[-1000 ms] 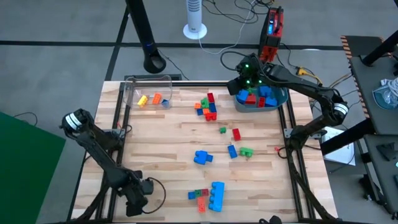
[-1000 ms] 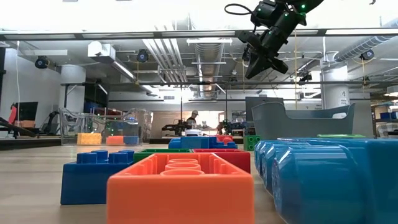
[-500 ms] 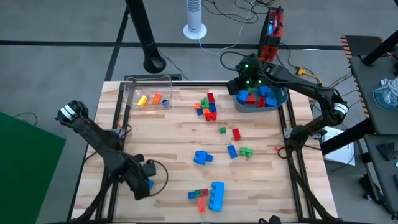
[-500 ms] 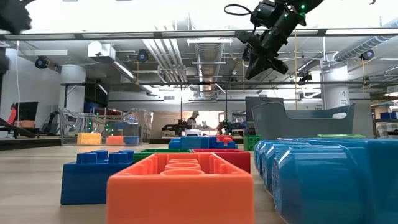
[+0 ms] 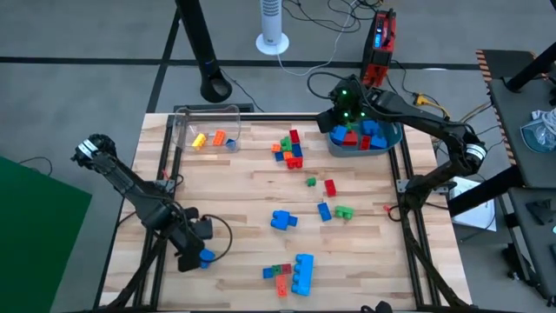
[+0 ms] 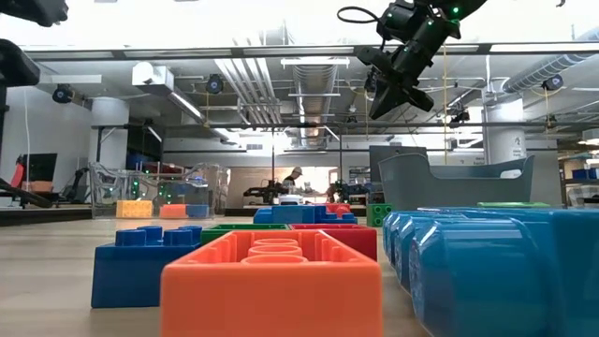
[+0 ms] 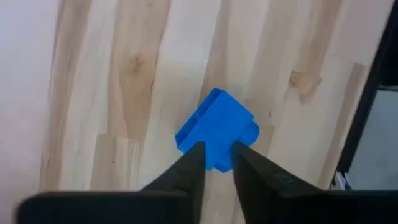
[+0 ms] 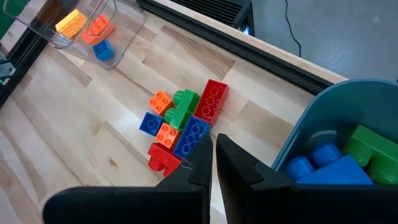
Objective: Sort blocks by size
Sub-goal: Put the big blue game piece into the blue bin
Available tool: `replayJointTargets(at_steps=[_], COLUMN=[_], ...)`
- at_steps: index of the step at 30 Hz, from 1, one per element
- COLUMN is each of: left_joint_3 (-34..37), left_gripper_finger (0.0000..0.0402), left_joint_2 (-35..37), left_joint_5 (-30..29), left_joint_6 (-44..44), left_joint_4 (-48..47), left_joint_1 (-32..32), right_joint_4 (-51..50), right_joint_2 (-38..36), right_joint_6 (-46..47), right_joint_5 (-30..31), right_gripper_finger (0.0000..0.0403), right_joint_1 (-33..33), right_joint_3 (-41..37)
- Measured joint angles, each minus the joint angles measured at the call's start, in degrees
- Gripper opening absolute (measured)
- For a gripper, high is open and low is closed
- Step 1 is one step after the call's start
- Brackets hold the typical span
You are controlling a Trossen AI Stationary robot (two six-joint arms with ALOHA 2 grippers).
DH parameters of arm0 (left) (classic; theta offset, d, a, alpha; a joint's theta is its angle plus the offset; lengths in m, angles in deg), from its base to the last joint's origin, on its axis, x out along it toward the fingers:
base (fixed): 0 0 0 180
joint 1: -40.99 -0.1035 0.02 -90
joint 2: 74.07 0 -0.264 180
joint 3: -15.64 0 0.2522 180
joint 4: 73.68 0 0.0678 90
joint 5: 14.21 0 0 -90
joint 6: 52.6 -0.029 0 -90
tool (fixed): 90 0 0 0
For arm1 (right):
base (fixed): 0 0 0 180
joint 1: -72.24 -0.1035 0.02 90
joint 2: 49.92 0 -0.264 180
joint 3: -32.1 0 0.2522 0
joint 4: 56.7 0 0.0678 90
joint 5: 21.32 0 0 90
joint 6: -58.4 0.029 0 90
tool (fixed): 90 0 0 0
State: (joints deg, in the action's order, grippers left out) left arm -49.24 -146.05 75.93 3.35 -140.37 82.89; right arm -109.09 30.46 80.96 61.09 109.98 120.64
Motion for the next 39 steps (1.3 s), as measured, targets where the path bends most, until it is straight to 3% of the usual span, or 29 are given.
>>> replayJointTargets(at_steps=[10, 15, 20, 33, 39], left_joint_3=[-0.37, -0.37, -0.37, -0.22, 0.15], left_gripper_finger=[0.0218, 0.0270, 0.0292, 0.0302, 0.0348], left_joint_2=[-2.56, -4.15, -4.67, -4.71, -4.74], left_joint_5=[0.87, 0.88, 0.90, 1.90, 1.59], left_joint_6=[-4.70, -6.48, -9.68, -10.87, -10.74], left_joint_4=[0.21, 0.61, 2.16, 2.88, 3.44], left_joint_1=[-0.12, -0.12, -0.12, -0.12, -0.12], right_joint_4=[-0.04, -0.04, -0.07, -0.07, -0.07], right_joint_2=[0.02, 0.02, 0.04, 0.07, 0.07], right_joint_6=[0.68, 0.94, 1.49, 1.44, 1.42], right_joint_5=[-0.31, -0.35, -0.37, -0.35, -0.33], right_gripper_finger=[0.0013, 0.0013, 0.0013, 0.0013, 0.0013], right_joint_1=[0.00, -0.37, -1.15, -3.15, -3.26], right_joint_3=[0.00, 0.00, 0.00, 0.00, 0.00])
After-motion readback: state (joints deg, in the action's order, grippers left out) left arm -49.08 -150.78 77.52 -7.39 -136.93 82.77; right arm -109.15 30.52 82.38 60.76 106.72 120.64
